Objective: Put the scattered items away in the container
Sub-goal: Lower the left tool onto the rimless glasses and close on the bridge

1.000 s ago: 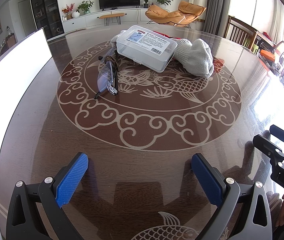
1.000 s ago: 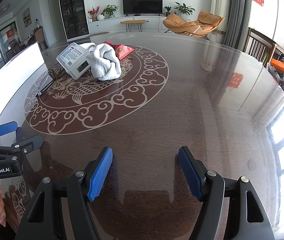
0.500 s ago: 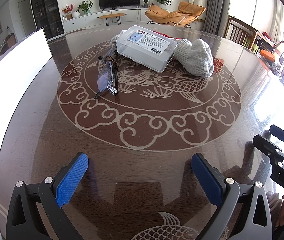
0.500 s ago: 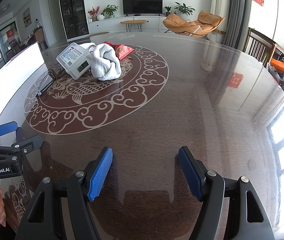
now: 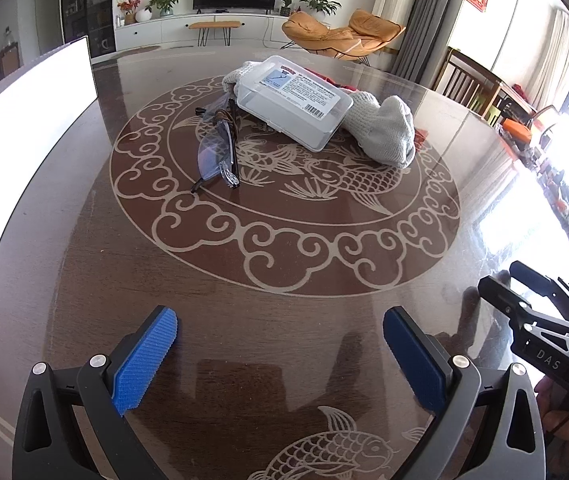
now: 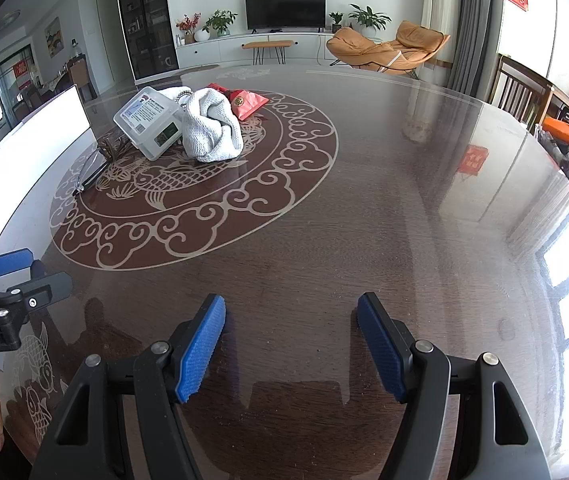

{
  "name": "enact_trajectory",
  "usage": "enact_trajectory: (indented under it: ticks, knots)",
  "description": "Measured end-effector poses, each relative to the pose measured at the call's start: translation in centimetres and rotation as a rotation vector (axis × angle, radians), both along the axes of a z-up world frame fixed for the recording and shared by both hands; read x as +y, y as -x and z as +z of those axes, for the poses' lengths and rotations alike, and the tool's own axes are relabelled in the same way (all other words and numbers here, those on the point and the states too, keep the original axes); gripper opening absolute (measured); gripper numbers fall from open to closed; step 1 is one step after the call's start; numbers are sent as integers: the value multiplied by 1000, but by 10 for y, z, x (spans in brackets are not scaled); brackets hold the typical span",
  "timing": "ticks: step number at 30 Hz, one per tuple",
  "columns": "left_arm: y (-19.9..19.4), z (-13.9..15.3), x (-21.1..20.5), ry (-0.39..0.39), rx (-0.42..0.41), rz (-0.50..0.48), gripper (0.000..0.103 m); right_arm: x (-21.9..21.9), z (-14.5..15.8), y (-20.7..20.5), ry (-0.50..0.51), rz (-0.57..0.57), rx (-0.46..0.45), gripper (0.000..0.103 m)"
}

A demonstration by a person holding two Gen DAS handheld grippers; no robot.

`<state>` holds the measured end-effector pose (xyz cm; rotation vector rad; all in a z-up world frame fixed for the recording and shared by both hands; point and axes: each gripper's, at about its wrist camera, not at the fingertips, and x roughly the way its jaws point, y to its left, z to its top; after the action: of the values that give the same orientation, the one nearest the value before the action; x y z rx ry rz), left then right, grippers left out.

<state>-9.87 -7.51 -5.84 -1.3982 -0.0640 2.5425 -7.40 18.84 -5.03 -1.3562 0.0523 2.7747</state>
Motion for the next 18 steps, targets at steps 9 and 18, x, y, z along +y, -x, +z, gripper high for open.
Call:
enact_trajectory:
  ticks: [9, 18]
  knots:
    - [74, 4, -3, 52, -23, -3, 103, 0, 0, 0, 2, 0, 0, 70]
    - [161, -4, -1, 118, -89, 7, 103, -1, 0, -2, 0, 2, 3, 70]
